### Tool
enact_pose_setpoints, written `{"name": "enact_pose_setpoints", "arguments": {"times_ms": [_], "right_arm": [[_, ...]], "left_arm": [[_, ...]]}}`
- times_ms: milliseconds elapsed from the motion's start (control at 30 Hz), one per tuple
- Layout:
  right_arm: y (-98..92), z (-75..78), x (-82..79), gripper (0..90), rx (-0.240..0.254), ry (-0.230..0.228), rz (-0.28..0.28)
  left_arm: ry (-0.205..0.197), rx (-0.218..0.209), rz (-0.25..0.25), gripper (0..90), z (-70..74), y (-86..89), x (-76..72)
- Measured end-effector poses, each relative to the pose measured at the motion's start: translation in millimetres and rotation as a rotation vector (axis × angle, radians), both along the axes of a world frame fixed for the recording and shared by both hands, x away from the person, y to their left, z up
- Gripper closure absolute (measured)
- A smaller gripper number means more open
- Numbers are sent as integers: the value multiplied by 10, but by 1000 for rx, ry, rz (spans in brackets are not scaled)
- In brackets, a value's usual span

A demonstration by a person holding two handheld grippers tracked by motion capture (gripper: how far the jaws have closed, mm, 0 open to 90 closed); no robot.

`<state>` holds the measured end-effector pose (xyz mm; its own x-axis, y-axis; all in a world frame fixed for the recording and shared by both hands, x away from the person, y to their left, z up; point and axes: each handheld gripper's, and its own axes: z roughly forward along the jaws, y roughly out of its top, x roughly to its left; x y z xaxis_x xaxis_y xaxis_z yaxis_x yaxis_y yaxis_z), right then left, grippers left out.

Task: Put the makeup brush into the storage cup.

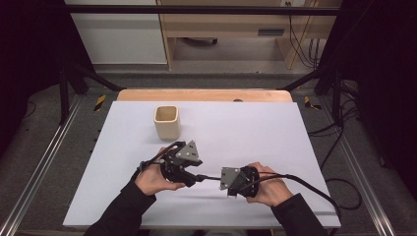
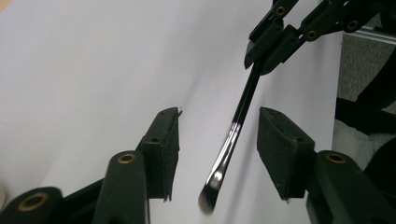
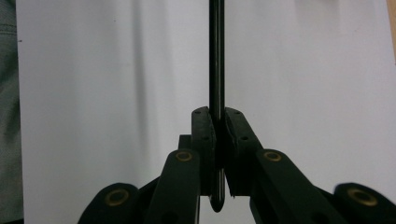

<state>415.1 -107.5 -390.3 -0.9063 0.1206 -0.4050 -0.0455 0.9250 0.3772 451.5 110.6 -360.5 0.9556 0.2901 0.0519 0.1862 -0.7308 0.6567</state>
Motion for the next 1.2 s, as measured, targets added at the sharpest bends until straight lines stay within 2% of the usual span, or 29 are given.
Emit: {"name": "enact_pose_setpoints", "arguments": {"times_ms": [267,333,367,400,467,567,800,1033,1200], "right_arm": [[-118,25,42,840,40,15,-52],[-152,28,52,840,57,16,-58],[-157,23,43,840,77,18,-81],[-178,36,57,840,64,12,-61],[-191,46,51,840,73,14,-74],[-216,58,54,839,98,16,-83],[-294,45,68,839,136,35,-114],[-321,-3,86,839,209,27,-142],[-328,-57,85,839,276,45,-173]], "left_arm": [[-27,-81,84,315,-24,212,-7],[-34,-106,108,276,-39,256,-11],[-40,-117,118,265,-48,278,-13],[-42,-130,132,252,-59,304,-16],[-47,-143,151,224,-72,342,-21],[-46,-187,187,190,-100,405,-44],[-56,-244,240,147,-195,506,-86],[-59,-295,287,137,-286,557,-123],[-43,-343,318,131,-345,603,-134]]}}
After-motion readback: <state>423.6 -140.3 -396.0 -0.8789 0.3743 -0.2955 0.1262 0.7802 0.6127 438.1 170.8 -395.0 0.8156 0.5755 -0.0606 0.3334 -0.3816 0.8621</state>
